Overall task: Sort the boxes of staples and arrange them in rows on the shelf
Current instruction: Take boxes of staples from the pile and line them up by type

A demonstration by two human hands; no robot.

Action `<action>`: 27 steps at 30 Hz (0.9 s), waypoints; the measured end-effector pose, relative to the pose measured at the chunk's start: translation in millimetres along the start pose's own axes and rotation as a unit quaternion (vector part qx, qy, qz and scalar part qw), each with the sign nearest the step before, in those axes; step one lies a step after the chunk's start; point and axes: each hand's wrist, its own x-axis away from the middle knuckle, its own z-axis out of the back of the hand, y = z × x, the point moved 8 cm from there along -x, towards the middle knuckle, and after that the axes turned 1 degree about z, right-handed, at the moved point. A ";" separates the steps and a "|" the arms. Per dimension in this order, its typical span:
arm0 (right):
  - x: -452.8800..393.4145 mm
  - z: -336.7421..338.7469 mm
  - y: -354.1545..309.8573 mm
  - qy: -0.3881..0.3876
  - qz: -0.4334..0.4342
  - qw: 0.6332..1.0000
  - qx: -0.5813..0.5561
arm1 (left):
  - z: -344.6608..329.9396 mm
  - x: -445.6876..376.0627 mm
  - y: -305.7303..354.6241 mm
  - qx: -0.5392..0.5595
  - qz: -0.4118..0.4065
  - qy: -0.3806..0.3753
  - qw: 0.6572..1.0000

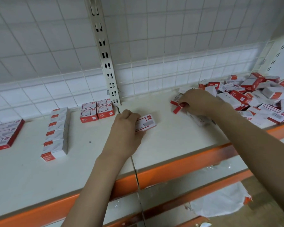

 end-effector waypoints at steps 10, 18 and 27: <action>54.1 44.7 -104.2 0.232 0.119 0.950 -0.172 | 41.0 29.3 -34.9 -0.041 0.013 0.012 0.999; 65.7 47.1 -193.3 0.190 0.141 0.940 -0.248 | 94.6 82.8 -85.6 -0.054 0.074 0.008 0.996; 61.1 53.6 -262.6 0.090 0.160 0.924 -0.335 | 132.3 119.7 -124.0 -0.069 0.078 0.013 0.994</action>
